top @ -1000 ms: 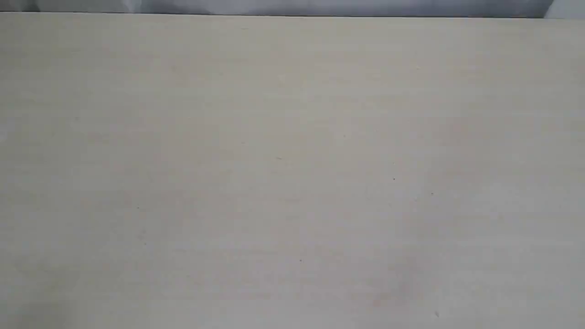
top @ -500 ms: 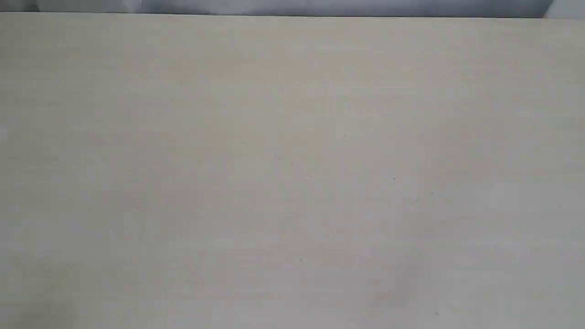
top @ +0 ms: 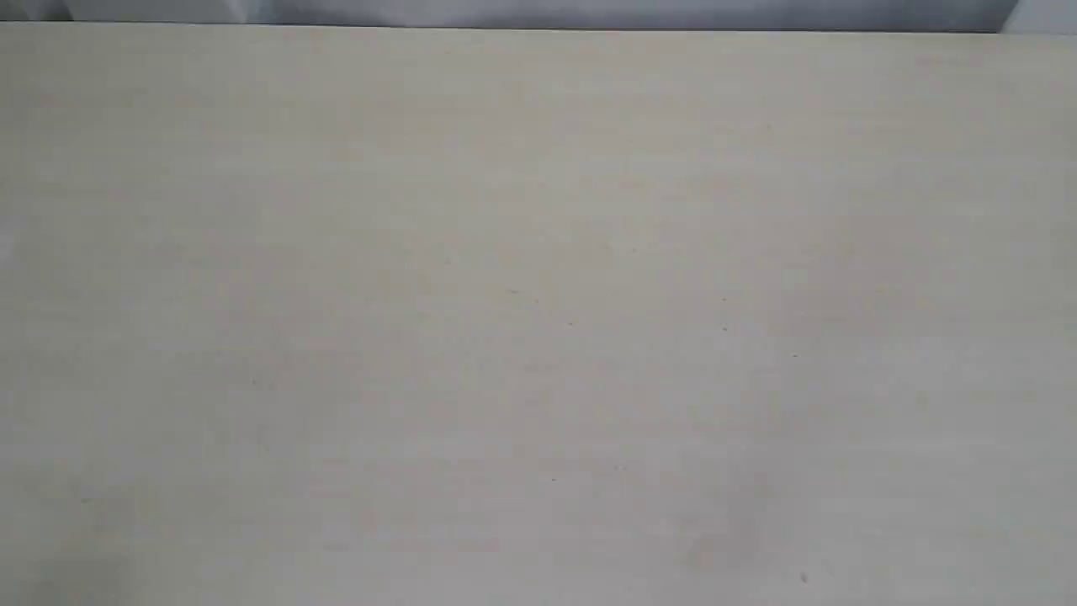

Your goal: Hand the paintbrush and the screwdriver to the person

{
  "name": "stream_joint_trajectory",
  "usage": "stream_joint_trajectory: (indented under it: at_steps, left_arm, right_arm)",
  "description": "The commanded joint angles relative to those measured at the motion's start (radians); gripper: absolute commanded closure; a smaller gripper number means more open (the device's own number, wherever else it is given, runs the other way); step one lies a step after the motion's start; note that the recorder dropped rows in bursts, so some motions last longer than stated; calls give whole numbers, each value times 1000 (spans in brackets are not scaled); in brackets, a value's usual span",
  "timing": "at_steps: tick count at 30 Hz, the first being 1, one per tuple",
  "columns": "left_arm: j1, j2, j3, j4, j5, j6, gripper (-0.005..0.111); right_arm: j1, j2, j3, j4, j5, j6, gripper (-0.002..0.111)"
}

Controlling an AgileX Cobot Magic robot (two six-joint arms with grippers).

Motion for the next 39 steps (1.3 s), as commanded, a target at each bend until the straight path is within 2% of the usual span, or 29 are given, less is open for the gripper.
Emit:
stream_joint_trajectory:
  at_steps: [1,7,31,39]
  left_arm:
    - [-8,-2,2,-2,-8,-2,107]
    - [-8,-2,2,-2,-8,-2,107]
    - [-8,-2,2,-5,-3,-2,107]
    - [-8,-2,2,-5,-5,-2,107]
  right_arm:
    - [-5,-5,39,3,-24,24,104]
    - [-5,-5,90,3,-17,51,104]
    - [-27,-5,90,-9,-35,69,104]
    - [-135,-5,90,6,-41,69,104]
